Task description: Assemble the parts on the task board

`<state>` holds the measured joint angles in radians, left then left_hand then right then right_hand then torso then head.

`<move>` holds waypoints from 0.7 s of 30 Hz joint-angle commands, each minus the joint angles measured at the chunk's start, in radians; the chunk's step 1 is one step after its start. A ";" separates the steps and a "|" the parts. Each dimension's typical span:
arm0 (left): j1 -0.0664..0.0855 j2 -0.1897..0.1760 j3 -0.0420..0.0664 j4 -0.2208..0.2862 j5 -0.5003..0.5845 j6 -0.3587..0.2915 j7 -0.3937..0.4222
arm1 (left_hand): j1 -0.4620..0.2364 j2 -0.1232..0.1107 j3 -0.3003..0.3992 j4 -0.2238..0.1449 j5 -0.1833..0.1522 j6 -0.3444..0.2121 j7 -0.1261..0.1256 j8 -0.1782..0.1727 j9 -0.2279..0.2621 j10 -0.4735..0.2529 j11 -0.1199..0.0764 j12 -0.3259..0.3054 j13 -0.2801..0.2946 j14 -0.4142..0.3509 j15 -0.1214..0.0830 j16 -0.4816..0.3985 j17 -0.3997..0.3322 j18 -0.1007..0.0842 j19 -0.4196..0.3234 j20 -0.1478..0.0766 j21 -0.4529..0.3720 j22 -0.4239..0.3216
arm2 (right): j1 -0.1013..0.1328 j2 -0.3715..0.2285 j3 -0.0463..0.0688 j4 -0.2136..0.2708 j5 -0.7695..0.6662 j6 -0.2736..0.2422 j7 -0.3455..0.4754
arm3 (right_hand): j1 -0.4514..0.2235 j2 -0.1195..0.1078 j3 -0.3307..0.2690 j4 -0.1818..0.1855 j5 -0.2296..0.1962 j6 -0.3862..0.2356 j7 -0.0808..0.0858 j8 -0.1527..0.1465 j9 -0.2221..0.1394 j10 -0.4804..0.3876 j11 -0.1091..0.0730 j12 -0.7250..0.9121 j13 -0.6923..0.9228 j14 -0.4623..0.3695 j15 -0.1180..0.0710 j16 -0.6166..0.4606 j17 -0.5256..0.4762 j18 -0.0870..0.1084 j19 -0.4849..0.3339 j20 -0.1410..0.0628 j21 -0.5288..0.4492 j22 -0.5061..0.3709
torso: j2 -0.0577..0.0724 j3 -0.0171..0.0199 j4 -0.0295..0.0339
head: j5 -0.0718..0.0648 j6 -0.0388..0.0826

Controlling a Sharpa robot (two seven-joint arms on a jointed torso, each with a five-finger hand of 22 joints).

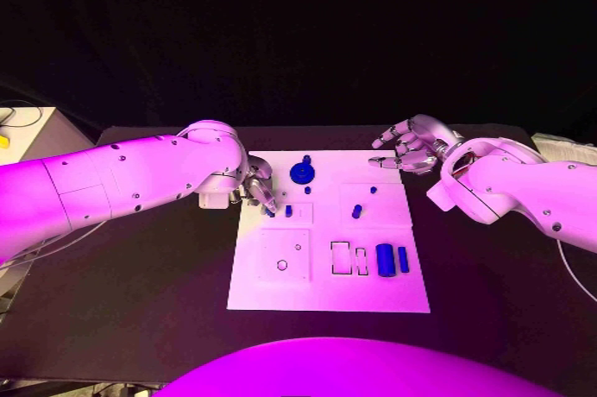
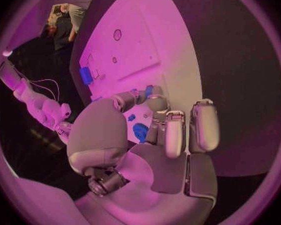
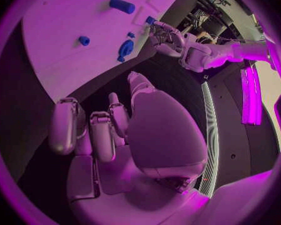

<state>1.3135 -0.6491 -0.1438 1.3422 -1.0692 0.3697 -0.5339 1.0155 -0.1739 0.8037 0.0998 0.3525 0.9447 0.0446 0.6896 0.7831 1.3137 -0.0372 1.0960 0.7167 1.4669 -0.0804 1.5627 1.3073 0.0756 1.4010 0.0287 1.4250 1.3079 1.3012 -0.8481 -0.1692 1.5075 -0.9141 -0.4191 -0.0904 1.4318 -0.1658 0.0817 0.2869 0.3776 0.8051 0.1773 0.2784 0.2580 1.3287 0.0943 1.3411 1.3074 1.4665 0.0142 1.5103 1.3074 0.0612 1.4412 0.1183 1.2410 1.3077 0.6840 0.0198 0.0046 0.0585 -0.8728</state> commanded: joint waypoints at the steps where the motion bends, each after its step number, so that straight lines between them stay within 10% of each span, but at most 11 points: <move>1: -0.006 -0.002 -0.005 0.001 -0.020 0.009 -0.005 | 0.011 0.024 0.156 -0.163 0.003 0.012 -0.012 0.003 0.002 0.007 -0.003 -0.006 0.000 0.102 -0.009 0.005 0.258 -0.015 0.007 -0.003 0.006 0.026 | -0.001 0.000 0.000 0.001 -0.004 0.013 0.011 | -0.006 0.000 0.007 0.002 0.005 -0.007 0.000 0.006 -0.001 -0.002 -0.002 0.004 0.020 0.066 -0.001 -0.005 0.137 0.011 -0.001 -0.005 -0.002 0.040 | 0.000 0.0000 0.0002 | 0.000 0.000; 21: -0.017 -0.007 -0.005 0.031 -0.027 -0.017 -0.006 | -0.011 0.034 0.156 -0.159 -0.003 0.016 -0.012 0.003 -0.010 0.011 -0.003 -0.013 -0.006 0.101 -0.009 0.004 0.255 -0.014 0.005 -0.005 0.004 0.023 | -0.001 0.000 0.000 0.000 -0.004 0.014 0.012 | -0.008 -0.002 0.011 0.002 0.005 -0.008 0.000 0.008 -0.003 -0.002 -0.003 0.004 0.019 0.066 -0.001 -0.005 0.136 0.012 -0.001 -0.005 -0.005 0.039 | 0.000 0.0014 -0.0005 | -0.001 0.000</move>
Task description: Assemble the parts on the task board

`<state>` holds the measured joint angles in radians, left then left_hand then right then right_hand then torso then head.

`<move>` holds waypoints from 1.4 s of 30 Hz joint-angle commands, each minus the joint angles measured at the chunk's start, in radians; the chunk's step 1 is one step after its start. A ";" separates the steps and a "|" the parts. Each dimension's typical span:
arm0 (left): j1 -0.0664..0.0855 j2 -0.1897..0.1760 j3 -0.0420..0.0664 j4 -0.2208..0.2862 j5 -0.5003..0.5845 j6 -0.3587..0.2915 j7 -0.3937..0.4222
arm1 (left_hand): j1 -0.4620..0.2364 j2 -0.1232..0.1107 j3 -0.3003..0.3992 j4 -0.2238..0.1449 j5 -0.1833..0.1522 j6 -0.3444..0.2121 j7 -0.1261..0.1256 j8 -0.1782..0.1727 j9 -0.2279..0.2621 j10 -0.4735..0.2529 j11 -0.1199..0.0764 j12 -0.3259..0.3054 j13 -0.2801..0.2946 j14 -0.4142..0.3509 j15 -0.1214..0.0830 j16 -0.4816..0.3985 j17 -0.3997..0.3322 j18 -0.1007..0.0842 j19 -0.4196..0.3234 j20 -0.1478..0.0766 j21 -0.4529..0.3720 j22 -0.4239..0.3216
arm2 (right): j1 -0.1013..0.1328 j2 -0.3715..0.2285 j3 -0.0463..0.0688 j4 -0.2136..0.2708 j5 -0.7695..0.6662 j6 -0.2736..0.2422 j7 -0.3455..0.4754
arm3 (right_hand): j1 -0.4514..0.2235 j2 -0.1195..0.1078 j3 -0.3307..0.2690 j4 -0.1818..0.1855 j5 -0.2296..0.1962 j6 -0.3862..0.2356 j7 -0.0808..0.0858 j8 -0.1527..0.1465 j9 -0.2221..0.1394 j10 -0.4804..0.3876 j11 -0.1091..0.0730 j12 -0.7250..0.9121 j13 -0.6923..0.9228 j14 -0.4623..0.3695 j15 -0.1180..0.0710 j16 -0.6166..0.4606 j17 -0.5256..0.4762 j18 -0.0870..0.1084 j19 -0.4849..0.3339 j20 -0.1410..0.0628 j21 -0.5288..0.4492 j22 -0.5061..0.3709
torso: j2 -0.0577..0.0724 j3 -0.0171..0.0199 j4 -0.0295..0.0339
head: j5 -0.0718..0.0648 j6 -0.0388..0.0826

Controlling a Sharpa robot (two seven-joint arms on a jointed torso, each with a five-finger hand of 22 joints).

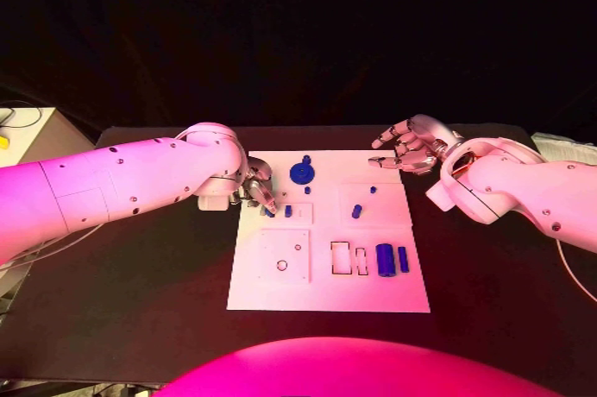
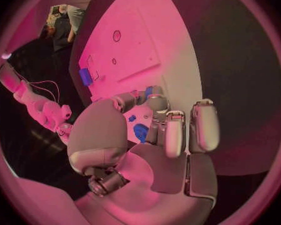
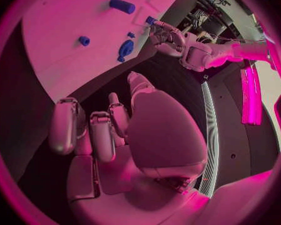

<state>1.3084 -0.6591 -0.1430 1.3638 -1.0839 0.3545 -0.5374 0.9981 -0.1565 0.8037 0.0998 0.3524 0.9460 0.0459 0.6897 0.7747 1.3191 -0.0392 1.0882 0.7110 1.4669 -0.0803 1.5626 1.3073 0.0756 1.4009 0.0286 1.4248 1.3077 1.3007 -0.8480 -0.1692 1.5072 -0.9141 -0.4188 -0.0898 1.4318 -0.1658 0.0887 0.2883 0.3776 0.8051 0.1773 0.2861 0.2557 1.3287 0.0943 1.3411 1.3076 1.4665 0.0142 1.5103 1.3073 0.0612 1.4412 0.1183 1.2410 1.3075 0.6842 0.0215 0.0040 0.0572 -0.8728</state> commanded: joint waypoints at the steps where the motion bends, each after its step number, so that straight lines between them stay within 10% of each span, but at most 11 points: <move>1: -0.012 0.002 -0.006 0.011 -0.017 -0.004 -0.002 | 0.003 0.018 0.155 -0.159 -0.005 0.015 -0.013 0.004 -0.003 0.007 -0.001 -0.005 0.001 0.102 -0.009 0.004 0.256 -0.014 0.005 -0.005 0.005 0.024 | -0.001 0.000 0.000 0.000 -0.004 0.014 0.012 | -0.008 -0.002 0.004 0.001 0.005 -0.008 0.000 0.001 -0.001 -0.002 -0.003 0.004 0.018 0.066 -0.001 -0.005 0.136 0.012 -0.001 -0.005 -0.005 0.039 | 0.000 -0.0001 0.0001 | -0.002 0.000; 20: -0.017 -0.001 -0.006 0.027 -0.036 -0.049 0.001 | -0.032 0.024 0.131 -0.146 -0.011 0.025 -0.017 0.007 -0.022 0.015 -0.003 -0.009 0.002 0.103 -0.010 0.007 0.261 -0.015 0.006 -0.005 0.004 0.024 | -0.003 0.001 0.000 -0.001 -0.004 0.014 0.013 | -0.008 -0.002 0.004 0.001 0.005 -0.008 0.000 0.001 -0.001 -0.002 -0.003 0.004 0.018 0.066 -0.001 -0.005 0.136 0.012 -0.001 -0.005 -0.005 0.039 | 0.000 0.0003 -0.0004 | -0.002 0.000; 42: -0.017 -0.002 -0.006 0.028 -0.029 -0.048 0.003 | -0.103 -0.024 0.019 -0.096 -0.022 0.030 -0.028 0.018 -0.060 0.021 -0.009 -0.012 0.012 0.104 -0.015 0.008 0.263 -0.015 0.008 -0.008 0.001 0.026 | -0.004 -0.001 0.000 0.000 -0.004 0.013 0.013 | -0.008 -0.002 0.004 0.001 0.005 -0.008 0.000 0.001 -0.001 -0.002 -0.003 0.004 0.018 0.066 -0.001 -0.005 0.136 0.012 -0.001 -0.005 -0.005 0.039 | 0.000 -0.0004 0.0000 | -0.006 0.000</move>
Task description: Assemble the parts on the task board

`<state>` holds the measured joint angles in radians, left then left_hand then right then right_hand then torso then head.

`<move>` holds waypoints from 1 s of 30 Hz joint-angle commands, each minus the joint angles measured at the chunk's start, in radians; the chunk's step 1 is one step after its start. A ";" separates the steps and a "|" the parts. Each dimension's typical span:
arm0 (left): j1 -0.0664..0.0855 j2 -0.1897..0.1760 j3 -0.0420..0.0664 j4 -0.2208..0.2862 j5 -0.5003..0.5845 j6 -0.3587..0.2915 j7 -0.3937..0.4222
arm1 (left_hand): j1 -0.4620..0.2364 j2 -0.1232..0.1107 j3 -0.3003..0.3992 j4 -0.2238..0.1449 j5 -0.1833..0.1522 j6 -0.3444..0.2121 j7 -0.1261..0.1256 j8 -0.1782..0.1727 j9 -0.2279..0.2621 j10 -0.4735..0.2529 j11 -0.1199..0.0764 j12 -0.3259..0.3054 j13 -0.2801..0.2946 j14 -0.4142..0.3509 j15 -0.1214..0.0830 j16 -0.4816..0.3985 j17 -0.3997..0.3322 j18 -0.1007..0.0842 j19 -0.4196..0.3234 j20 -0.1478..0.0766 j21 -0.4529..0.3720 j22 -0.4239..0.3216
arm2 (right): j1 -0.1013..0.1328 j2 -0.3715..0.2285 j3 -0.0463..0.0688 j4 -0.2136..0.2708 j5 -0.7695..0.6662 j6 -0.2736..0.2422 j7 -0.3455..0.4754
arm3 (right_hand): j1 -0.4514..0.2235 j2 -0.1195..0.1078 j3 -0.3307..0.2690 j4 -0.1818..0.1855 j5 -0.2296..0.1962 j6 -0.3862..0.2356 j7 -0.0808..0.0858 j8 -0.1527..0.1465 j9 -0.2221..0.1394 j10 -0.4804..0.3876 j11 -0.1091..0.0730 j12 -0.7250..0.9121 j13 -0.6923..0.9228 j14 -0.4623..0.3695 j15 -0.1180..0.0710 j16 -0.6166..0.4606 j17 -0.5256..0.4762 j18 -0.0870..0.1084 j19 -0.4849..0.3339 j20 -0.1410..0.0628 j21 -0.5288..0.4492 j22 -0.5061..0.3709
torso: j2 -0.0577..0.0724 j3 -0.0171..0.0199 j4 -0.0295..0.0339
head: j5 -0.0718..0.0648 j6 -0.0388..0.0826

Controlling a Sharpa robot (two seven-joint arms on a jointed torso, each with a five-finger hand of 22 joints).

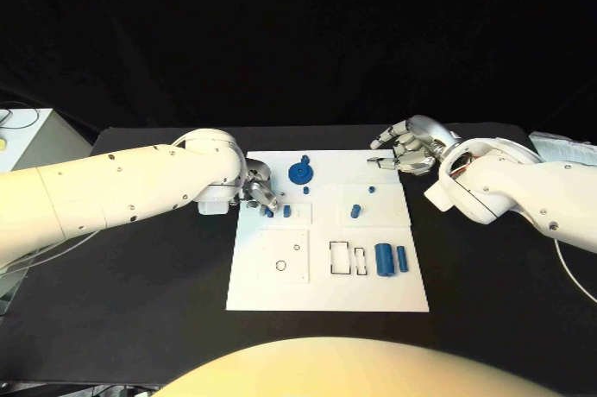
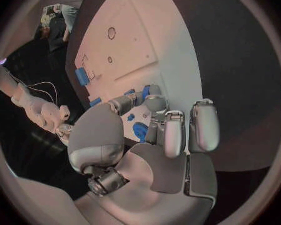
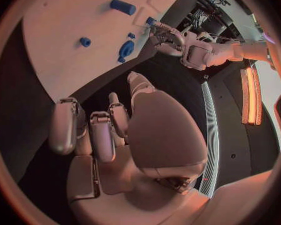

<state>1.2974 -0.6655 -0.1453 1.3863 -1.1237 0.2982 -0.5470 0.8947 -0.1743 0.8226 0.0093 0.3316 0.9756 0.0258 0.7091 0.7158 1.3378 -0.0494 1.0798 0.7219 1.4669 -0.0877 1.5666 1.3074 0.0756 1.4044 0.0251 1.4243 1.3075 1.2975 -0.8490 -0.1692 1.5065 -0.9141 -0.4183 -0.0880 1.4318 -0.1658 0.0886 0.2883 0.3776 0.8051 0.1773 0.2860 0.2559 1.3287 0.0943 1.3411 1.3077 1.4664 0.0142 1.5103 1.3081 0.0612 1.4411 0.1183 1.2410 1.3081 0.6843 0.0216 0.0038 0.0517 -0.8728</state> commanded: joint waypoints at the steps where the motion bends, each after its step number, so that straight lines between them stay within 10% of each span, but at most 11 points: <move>1: -0.006 0.004 -0.003 0.005 0.010 0.010 0.012 | 0.000 -0.007 -0.001 -0.005 -0.002 0.000 -0.008 -0.001 -0.002 0.002 0.001 -0.003 0.002 0.104 -0.008 0.004 0.263 -0.016 0.005 -0.004 0.002 0.027 | -0.001 -0.001 0.000 0.001 -0.004 0.012 0.012 | -0.008 -0.002 0.004 0.001 0.005 -0.008 0.000 0.001 -0.001 -0.002 -0.003 0.004 0.018 0.066 -0.001 -0.005 0.135 0.012 -0.001 -0.005 -0.005 0.039 | 0.000 -0.0004 0.0003 | 0.000 0.000; 19: -0.006 -0.014 -0.003 0.012 -0.001 0.008 0.014 | -0.012 -0.037 -0.280 0.127 -0.017 0.015 -0.008 0.012 -0.066 0.002 0.001 -0.003 0.017 0.104 -0.008 0.004 0.263 -0.016 0.008 -0.006 -0.002 0.027 | -0.001 -0.001 0.000 0.001 -0.004 0.012 0.012 | -0.008 -0.002 0.004 0.001 0.005 -0.008 0.000 0.001 -0.001 -0.002 -0.003 0.004 0.018 0.066 -0.001 -0.005 0.135 0.012 -0.001 -0.005 -0.005 0.039 | 0.000 -0.0016 0.0002 | -0.003 0.000; 30: -0.006 -0.022 -0.002 0.013 -0.002 -0.007 0.016 | -0.005 -0.034 -0.320 0.157 -0.023 0.015 -0.008 0.014 -0.075 0.002 0.001 -0.003 0.020 0.104 -0.008 0.004 0.263 -0.016 0.008 -0.006 -0.002 0.028 | -0.003 -0.001 0.000 0.000 -0.004 0.013 0.013 | -0.008 -0.002 0.004 0.001 0.005 -0.008 0.000 0.001 -0.001 -0.002 -0.003 0.004 0.018 0.066 -0.001 -0.005 0.135 0.012 -0.001 -0.005 -0.005 0.039 | 0.000 -0.0014 -0.0002 | -0.004 0.000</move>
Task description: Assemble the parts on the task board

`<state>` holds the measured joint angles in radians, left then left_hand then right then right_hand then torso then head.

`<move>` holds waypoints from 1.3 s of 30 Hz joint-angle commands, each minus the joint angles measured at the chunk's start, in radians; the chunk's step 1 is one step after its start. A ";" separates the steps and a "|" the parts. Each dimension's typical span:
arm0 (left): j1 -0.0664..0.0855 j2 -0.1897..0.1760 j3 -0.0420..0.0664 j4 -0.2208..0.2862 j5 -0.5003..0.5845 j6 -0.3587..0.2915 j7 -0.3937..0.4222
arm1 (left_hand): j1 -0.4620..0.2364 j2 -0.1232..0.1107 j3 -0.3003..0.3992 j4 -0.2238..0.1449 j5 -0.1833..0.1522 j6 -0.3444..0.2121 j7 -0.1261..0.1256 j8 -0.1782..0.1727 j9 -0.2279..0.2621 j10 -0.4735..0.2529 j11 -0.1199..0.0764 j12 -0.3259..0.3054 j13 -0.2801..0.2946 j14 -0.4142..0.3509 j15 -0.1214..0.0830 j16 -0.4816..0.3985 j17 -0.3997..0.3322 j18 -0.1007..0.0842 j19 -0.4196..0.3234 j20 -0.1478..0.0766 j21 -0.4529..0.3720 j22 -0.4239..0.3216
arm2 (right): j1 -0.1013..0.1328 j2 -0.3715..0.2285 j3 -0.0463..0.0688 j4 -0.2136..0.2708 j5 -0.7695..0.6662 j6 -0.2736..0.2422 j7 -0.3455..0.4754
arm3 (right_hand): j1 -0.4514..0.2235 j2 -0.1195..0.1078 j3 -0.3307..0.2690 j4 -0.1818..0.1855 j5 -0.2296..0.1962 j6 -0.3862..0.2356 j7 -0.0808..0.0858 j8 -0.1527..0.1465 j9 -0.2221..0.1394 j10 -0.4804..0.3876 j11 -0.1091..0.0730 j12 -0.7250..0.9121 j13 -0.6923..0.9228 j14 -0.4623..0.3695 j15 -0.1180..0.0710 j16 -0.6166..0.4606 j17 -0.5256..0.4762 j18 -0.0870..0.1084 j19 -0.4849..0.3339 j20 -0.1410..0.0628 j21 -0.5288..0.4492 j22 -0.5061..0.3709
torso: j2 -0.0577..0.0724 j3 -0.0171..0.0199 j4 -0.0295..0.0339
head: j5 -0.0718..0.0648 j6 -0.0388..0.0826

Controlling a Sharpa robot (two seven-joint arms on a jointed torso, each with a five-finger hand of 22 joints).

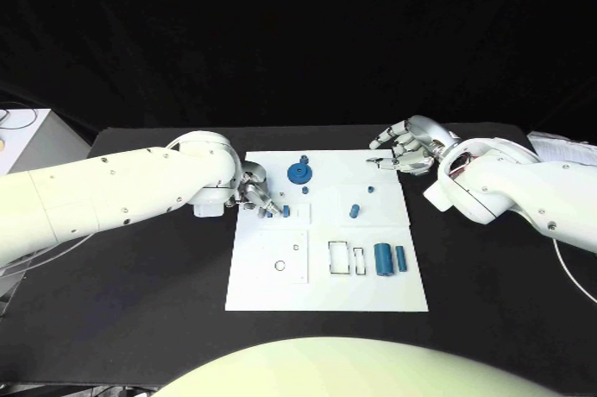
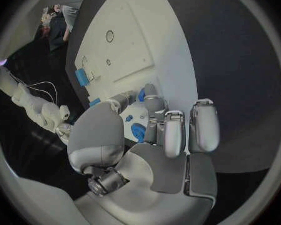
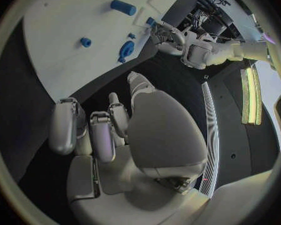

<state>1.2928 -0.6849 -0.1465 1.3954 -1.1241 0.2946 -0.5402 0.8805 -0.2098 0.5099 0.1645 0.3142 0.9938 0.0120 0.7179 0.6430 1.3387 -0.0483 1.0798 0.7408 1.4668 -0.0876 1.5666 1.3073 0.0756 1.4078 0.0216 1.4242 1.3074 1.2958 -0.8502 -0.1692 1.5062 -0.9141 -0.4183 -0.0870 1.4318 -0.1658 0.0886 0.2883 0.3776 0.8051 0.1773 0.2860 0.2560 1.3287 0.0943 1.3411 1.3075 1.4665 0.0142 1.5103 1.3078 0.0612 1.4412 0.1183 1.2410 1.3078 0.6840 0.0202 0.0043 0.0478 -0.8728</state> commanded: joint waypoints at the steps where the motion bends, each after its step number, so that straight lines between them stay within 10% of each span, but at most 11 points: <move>1: -0.002 -0.006 0.000 0.006 -0.001 -0.005 0.009 | 0.009 0.002 -0.007 0.001 -0.006 -0.003 0.006 0.006 -0.002 0.001 0.000 -0.003 0.001 0.104 -0.008 0.004 0.263 -0.016 0.005 -0.003 -0.002 0.028 | -0.001 0.000 0.000 0.001 -0.004 0.013 0.012 | -0.008 -0.002 0.004 0.001 0.005 -0.008 0.000 0.001 -0.001 -0.002 -0.003 0.004 0.019 0.066 -0.001 -0.005 0.136 0.012 -0.001 -0.005 -0.005 0.039 | 0.001 -0.0001 -0.0007 | 0.000 0.000; 10: -0.002 -0.063 0.033 0.051 0.056 -0.024 0.020 | 0.078 0.015 -0.021 0.007 0.010 -0.034 0.013 0.002 -0.016 -0.032 0.005 -0.037 -0.045 0.095 -0.006 -0.012 0.233 -0.007 -0.021 -0.002 -0.028 -0.009 | -0.004 -0.003 0.000 0.000 -0.003 0.014 0.012 | -0.008 -0.002 0.004 0.001 0.005 -0.008 0.000 0.001 -0.001 -0.002 -0.003 0.004 0.019 0.066 -0.001 -0.005 0.136 0.012 -0.001 -0.005 -0.005 0.039 | 0.000 0.0003 0.0005 | -0.006 0.000; 13: -0.002 -0.086 0.051 0.071 0.130 -0.051 0.036 | 0.116 0.026 -0.023 0.040 0.014 -0.122 0.052 -0.014 -0.029 -0.174 0.041 -0.158 -0.208 0.041 0.021 -0.103 0.086 0.030 -0.142 0.019 -0.148 -0.171 | -0.007 -0.002 0.000 -0.002 -0.002 0.014 0.013 | -0.010 -0.003 0.007 0.001 0.005 -0.008 0.000 0.003 -0.003 -0.002 -0.003 0.005 0.018 0.065 -0.001 -0.007 0.134 0.012 0.000 -0.005 -0.006 0.039 | -0.002 0.0000 -0.0001 | -0.008 0.000; 22: 0.000 -0.134 0.090 0.110 0.281 -0.191 0.187 | 0.213 -0.011 -0.102 0.124 0.011 -0.317 0.126 0.036 -0.023 -0.382 0.114 -0.130 -0.206 -0.130 0.091 -0.264 -0.171 0.096 -0.389 0.083 -0.419 -0.476 | -0.013 -0.001 0.000 -0.005 0.000 0.014 0.013 | -0.010 -0.003 0.007 0.001 0.005 -0.008 0.000 0.003 -0.003 -0.002 -0.003 0.005 0.018 0.065 -0.001 -0.007 0.134 0.012 0.000 -0.005 -0.006 0.039 | -0.003 0.0014 0.0013 | -0.009 0.000; 28: -0.002 -0.117 0.090 0.099 0.310 -0.283 0.279 | 0.278 0.007 -0.245 0.126 -0.022 -0.425 0.167 0.043 -0.079 -0.514 0.156 -0.136 -0.257 -0.338 0.132 -0.413 -0.431 0.107 -0.461 0.122 -0.546 -0.573 | -0.014 0.001 0.000 -0.006 0.000 0.014 0.013 | -0.010 -0.003 0.007 0.001 0.005 -0.008 0.000 0.003 -0.003 -0.002 -0.003 0.005 0.018 0.065 -0.001 -0.007 0.134 0.012 0.000 -0.005 -0.006 0.039 | 0.000 0.0014 0.0003 | -0.006 0.000; 32: -0.017 -0.097 0.079 0.087 0.218 -0.378 0.367 | 0.503 0.036 -0.134 0.086 -0.008 -0.398 0.164 0.032 -0.149 -0.547 0.150 -0.147 -0.306 -0.353 0.125 -0.400 -0.466 0.109 -0.452 0.117 -0.558 -0.581 | -0.014 0.001 0.000 -0.006 0.001 0.013 0.015 | -0.011 -0.003 0.008 0.001 0.005 -0.009 0.000 0.003 -0.003 -0.003 -0.003 0.004 0.017 0.065 -0.001 -0.007 0.133 0.012 -0.001 -0.005 -0.008 0.038 | -0.001 0.0021 0.0005 | -0.008 0.000; 39: -0.051 -0.039 0.052 0.051 -0.062 -0.551 0.568 | 0.612 -0.051 0.050 -0.034 -0.018 -0.327 0.164 -0.063 -0.293 -0.565 0.156 -0.252 -0.447 -0.450 0.127 -0.424 -0.587 0.107 -0.504 0.113 -0.489 -0.513 | -0.015 0.003 0.000 -0.008 0.003 0.005 0.025 | -0.011 -0.003 0.009 0.001 0.006 -0.008 0.000 0.004 -0.003 -0.009 -0.003 -0.001 0.010 0.063 -0.001 -0.011 0.125 0.014 -0.004 -0.005 -0.017 0.032 | 0.000 0.0005 -0.0010 | -0.010 0.000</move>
<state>1.2456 -0.7330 -0.0929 1.4519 -1.0124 -0.1222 -0.1296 1.4935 -0.2526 0.5573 0.1405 0.3015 0.6616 0.1765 0.6604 0.3572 0.7772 0.1055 0.8318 0.3003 1.0235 0.0414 1.1443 0.7243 0.1722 0.9090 0.1342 0.9286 0.7887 1.2819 -0.8479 -0.1692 1.4986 -0.9116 -0.4181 -0.0821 1.4277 -0.1699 0.0916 0.2907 0.3776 0.8051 0.1773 0.2860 0.2541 1.3263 0.0925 1.3402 1.3081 1.4664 0.0142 1.5042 1.3075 0.0611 1.4409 0.1180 1.2271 1.3074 0.6836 0.0220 0.0040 0.0387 -0.8728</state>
